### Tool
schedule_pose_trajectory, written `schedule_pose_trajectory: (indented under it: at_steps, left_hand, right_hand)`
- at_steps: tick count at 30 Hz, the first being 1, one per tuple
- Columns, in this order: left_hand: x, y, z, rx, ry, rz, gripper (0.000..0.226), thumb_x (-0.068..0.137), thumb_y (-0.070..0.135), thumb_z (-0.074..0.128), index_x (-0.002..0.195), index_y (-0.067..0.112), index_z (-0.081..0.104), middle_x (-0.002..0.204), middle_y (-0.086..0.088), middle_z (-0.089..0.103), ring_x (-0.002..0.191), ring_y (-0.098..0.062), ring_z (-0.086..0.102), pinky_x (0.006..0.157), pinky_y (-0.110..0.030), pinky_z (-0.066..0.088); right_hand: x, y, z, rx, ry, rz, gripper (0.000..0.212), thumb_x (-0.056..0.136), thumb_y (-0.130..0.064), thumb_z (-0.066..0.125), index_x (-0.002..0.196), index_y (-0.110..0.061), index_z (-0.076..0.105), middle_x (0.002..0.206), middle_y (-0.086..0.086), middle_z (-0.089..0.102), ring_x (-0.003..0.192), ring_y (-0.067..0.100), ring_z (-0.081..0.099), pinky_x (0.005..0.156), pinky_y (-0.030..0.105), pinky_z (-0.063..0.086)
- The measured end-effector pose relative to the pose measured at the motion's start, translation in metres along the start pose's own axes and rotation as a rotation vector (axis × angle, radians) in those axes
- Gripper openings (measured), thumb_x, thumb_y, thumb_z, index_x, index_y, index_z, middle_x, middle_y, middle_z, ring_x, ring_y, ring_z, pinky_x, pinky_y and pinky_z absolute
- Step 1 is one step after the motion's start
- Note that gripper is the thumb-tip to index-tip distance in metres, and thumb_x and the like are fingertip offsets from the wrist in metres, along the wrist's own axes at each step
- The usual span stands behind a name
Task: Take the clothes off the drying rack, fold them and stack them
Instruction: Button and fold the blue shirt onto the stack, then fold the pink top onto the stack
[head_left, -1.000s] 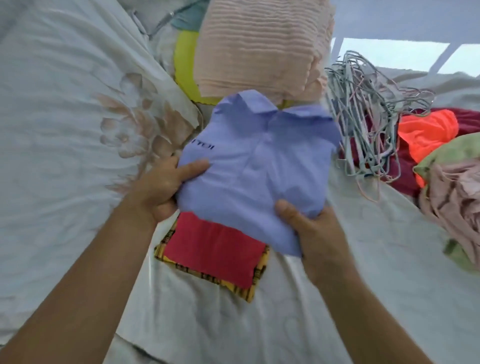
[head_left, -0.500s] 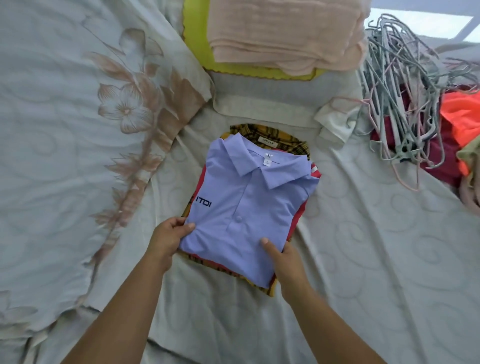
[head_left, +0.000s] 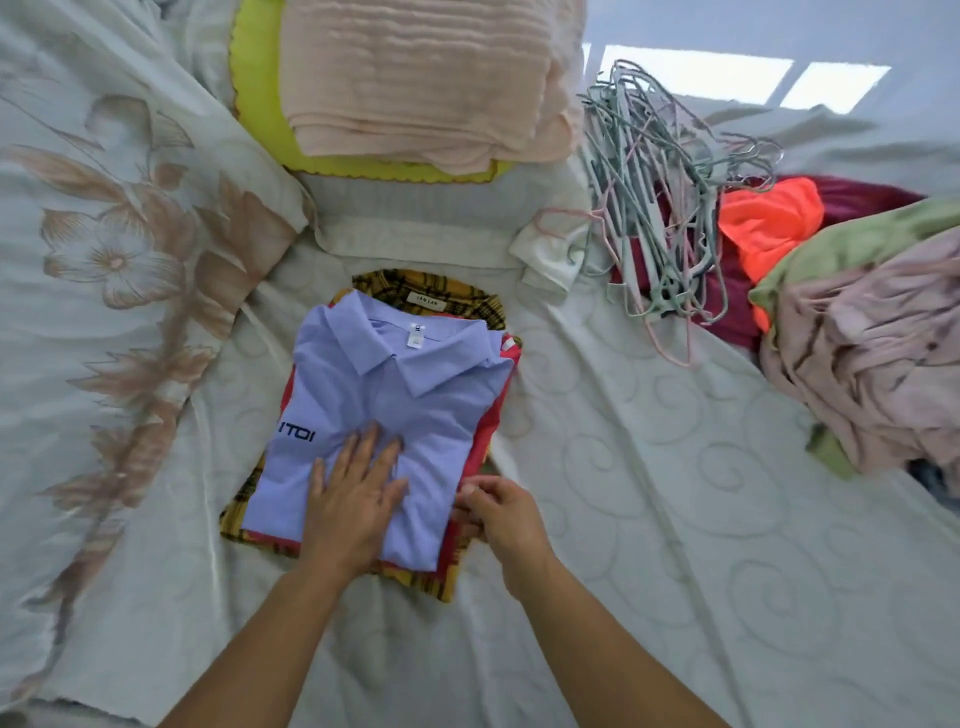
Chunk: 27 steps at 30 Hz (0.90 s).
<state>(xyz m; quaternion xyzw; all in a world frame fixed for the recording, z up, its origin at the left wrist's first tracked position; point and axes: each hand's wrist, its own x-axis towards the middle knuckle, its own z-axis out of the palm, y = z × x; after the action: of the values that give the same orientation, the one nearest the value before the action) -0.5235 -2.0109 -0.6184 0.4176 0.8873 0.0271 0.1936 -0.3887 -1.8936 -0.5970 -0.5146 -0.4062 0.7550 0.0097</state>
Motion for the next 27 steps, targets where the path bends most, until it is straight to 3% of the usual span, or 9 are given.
schedule_pose_trajectory:
  at_steps: [5, 8, 11, 14, 16, 19, 21, 24, 27]
  left_hand:
    - [-0.004, 0.044, -0.015, -0.354, 0.231, -0.002, 0.089, 0.091, 0.067, 0.016, 0.123, -0.007, 0.054, 0.127, -0.027, 0.054, 0.118, -0.041, 0.051, 0.097, -0.047, 0.040]
    - [-0.011, 0.118, -0.018, -0.706, 0.226, -0.157, 0.070, 0.091, 0.054, 0.034, 0.128, -0.004, 0.050, 0.133, -0.021, 0.050, 0.124, -0.031, 0.046, 0.102, -0.027, 0.030]
    - [-0.014, 0.199, 0.003, -1.108, 0.085, -0.342, 0.032, 0.100, 0.028, 0.036, 0.121, 0.009, 0.052, 0.122, -0.020, 0.058, 0.099, -0.023, 0.059, 0.086, -0.029, 0.045]
    - [-0.019, 0.280, 0.026, -1.369, -0.136, -0.476, 0.027, 0.100, 0.026, 0.034, 0.105, 0.009, 0.055, 0.096, -0.016, 0.068, 0.079, -0.024, 0.064, 0.062, -0.025, 0.053]
    - [-0.027, 0.328, 0.044, -1.406, -0.233, -0.520, 0.028, 0.099, 0.024, 0.037, 0.097, 0.006, 0.058, 0.082, -0.011, 0.070, 0.070, -0.023, 0.066, 0.056, -0.024, 0.052]
    - [-0.039, 0.389, 0.063, -1.441, -0.348, -0.570, 0.028, 0.099, 0.019, 0.037, 0.090, 0.002, 0.057, 0.065, -0.009, 0.070, 0.050, -0.015, 0.064, 0.042, -0.020, 0.048]
    - [-0.045, 0.419, 0.069, -1.471, -0.394, -0.615, 0.027, 0.099, 0.017, 0.038, 0.086, 0.001, 0.056, 0.061, -0.011, 0.068, 0.045, -0.014, 0.062, 0.038, -0.020, 0.046]
    - [-0.050, 0.444, 0.072, -1.520, -0.382, -0.685, 0.030, 0.099, 0.018, 0.038, 0.082, 0.001, 0.056, 0.061, -0.012, 0.067, 0.044, -0.016, 0.062, 0.038, -0.021, 0.047]
    - [-0.043, 0.450, 0.067, -1.510, -0.328, -0.751, 0.030, 0.099, 0.020, 0.038, 0.084, 0.001, 0.056, 0.067, -0.013, 0.067, 0.049, -0.018, 0.064, 0.042, -0.021, 0.049]
  right_hand:
    - [-0.007, -0.026, -0.107, 0.072, 0.085, -0.021, 0.010, 0.096, -0.012, 0.049, 0.090, -0.009, 0.056, 0.076, 0.001, 0.068, 0.057, 0.002, 0.063, 0.057, 0.015, 0.045]
    - [-0.007, -0.046, -0.195, 0.099, 0.248, -0.070, 0.011, 0.095, -0.013, 0.050, 0.088, -0.009, 0.057, 0.081, 0.004, 0.066, 0.064, 0.007, 0.060, 0.058, 0.017, 0.045]
    - [-0.012, -0.070, -0.287, 0.150, 0.429, -0.152, 0.009, 0.095, -0.013, 0.050, 0.101, -0.006, 0.054, 0.085, 0.004, 0.058, 0.070, 0.012, 0.056, 0.062, 0.021, 0.046]
    - [-0.015, -0.094, -0.380, 0.160, 0.589, -0.235, 0.023, 0.095, -0.011, 0.049, 0.118, -0.006, 0.051, 0.081, 0.001, 0.048, 0.066, 0.011, 0.047, 0.058, 0.021, 0.042]
    - [-0.012, -0.108, -0.436, 0.100, 0.672, -0.284, 0.035, 0.094, -0.012, 0.051, 0.128, -0.010, 0.047, 0.096, 0.004, 0.051, 0.072, 0.014, 0.051, 0.058, 0.023, 0.045]
    - [0.000, -0.123, -0.503, -0.080, 0.792, -0.305, 0.046, 0.089, -0.021, 0.057, 0.134, -0.021, 0.046, 0.138, 0.011, 0.037, 0.111, 0.030, 0.051, 0.085, 0.040, 0.053]
    - [0.013, -0.130, -0.533, -0.033, 0.824, -0.228, 0.047, 0.087, -0.024, 0.059, 0.133, -0.028, 0.047, 0.145, 0.010, 0.028, 0.118, 0.032, 0.047, 0.091, 0.045, 0.051]
    - [0.018, -0.141, -0.548, 0.082, 0.888, -0.215, 0.035, 0.085, -0.019, 0.061, 0.120, -0.016, 0.056, 0.131, 0.014, 0.046, 0.099, 0.029, 0.055, 0.080, 0.034, 0.052]
    - [-0.002, -0.143, -0.539, 0.181, 0.881, -0.311, 0.012, 0.089, -0.013, 0.059, 0.078, -0.009, 0.057, 0.077, 0.008, 0.056, 0.070, 0.018, 0.051, 0.054, 0.018, 0.041]
